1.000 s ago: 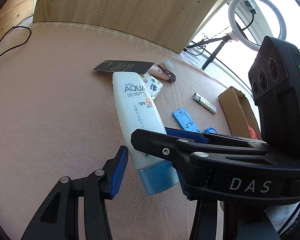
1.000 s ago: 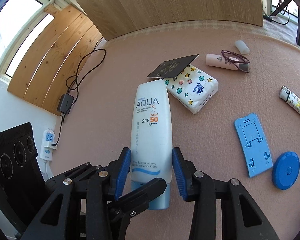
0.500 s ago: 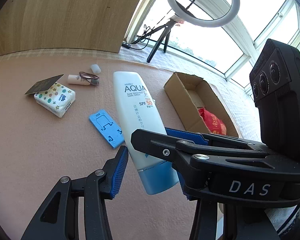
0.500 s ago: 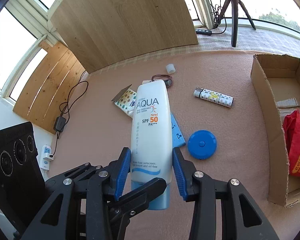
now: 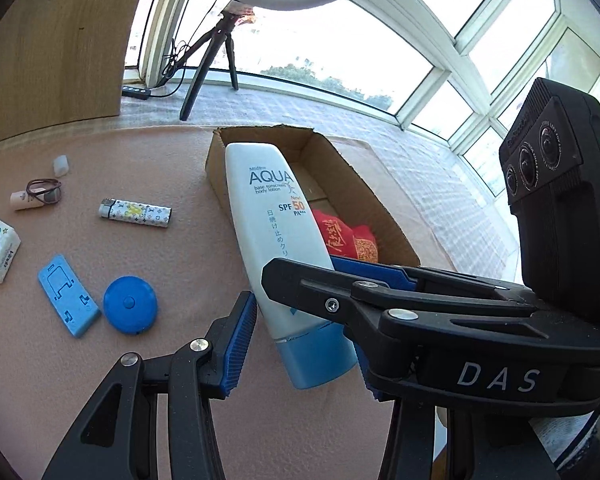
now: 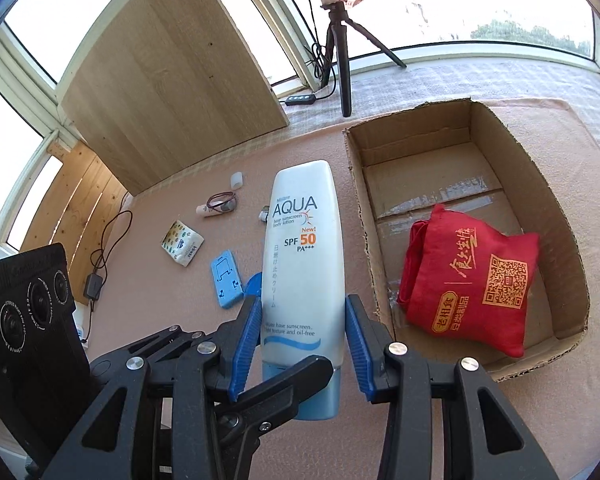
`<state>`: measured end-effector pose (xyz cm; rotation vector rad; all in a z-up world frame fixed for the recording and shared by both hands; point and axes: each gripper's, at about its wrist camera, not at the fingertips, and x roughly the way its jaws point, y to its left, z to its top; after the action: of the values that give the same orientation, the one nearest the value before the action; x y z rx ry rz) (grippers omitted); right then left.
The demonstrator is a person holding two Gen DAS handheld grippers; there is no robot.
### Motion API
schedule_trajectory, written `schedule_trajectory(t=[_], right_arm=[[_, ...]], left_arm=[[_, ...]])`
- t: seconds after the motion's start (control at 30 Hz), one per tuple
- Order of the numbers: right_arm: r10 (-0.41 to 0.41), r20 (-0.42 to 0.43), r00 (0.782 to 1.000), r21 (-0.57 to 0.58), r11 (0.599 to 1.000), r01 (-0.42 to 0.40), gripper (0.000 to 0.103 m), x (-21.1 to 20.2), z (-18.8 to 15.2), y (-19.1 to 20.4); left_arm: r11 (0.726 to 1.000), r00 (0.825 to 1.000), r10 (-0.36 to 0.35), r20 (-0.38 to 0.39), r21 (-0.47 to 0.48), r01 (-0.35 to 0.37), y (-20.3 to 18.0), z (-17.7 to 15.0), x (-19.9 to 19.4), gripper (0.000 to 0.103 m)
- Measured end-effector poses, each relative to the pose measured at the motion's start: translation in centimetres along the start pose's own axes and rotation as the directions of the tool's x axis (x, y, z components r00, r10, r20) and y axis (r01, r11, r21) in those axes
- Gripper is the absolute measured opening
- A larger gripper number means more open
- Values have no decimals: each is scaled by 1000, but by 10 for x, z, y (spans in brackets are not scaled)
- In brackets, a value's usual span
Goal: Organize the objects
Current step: 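Carry the sunscreen tube with the right tool over the box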
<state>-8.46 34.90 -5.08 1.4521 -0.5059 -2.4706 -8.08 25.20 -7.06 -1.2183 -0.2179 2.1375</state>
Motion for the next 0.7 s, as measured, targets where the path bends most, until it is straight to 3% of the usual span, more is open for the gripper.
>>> schedule_trajectory(t=[0.33, 0.7], right_arm=[[-29, 17, 999, 38, 999, 28, 39, -10, 11, -50], [-39, 12, 999, 37, 999, 38, 39, -8, 17, -69]], left_arm=[[999, 1000, -17, -26, 35, 18, -42, 16, 41, 51], [999, 999, -8, -41, 48, 10, -53, 25, 62, 51]])
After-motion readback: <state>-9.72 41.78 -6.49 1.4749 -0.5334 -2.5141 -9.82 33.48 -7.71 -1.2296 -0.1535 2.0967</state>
